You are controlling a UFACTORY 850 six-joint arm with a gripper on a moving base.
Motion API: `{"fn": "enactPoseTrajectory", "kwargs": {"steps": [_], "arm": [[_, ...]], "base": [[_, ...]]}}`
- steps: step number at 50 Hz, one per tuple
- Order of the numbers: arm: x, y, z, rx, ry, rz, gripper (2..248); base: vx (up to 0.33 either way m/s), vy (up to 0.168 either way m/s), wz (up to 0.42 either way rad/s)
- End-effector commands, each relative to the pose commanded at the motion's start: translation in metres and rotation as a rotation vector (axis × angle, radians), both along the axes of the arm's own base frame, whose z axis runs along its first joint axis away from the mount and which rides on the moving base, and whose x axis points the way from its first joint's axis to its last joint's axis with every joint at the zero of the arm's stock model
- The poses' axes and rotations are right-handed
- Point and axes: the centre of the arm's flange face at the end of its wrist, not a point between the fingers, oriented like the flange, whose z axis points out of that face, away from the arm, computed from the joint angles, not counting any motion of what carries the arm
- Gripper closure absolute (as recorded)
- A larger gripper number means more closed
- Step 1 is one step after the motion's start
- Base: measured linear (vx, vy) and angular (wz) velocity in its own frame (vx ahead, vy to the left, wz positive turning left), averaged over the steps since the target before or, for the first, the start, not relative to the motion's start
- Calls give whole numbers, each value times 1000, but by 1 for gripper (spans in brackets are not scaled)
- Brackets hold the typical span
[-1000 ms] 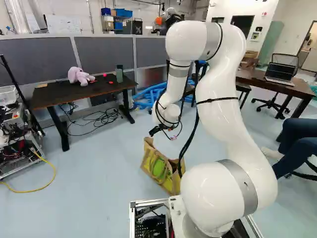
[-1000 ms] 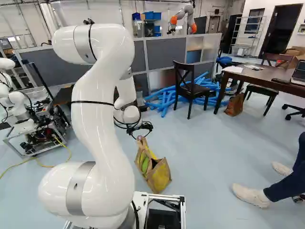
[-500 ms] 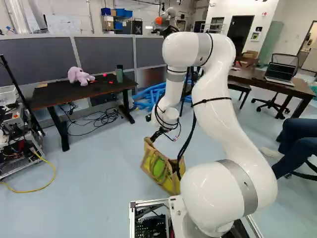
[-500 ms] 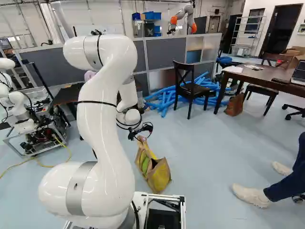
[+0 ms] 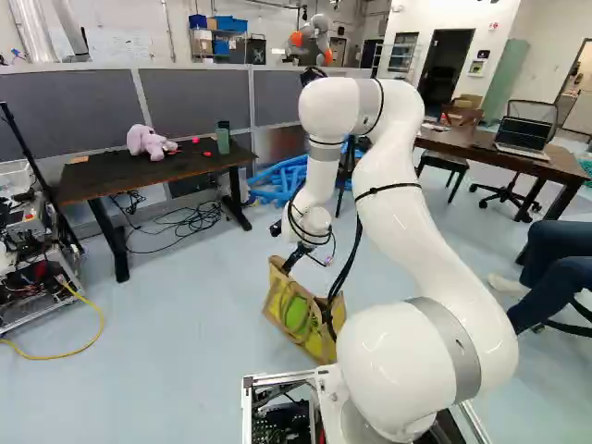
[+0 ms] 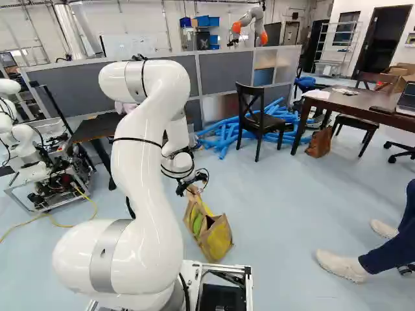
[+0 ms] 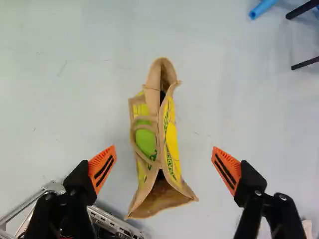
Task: Pick up the bag on the ground and place it on the table
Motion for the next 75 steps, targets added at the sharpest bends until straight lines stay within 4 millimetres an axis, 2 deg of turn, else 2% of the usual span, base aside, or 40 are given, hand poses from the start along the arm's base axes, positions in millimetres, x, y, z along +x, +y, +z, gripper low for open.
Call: {"fn": "enactPoseTrajectory", "kwargs": {"steps": [32,75], "arm": [[10,0,-47,-6,50,-2,3],[30,-18,-113,-13,112,-38,3]], "base": [[0,0,0],[0,0,0]]}}
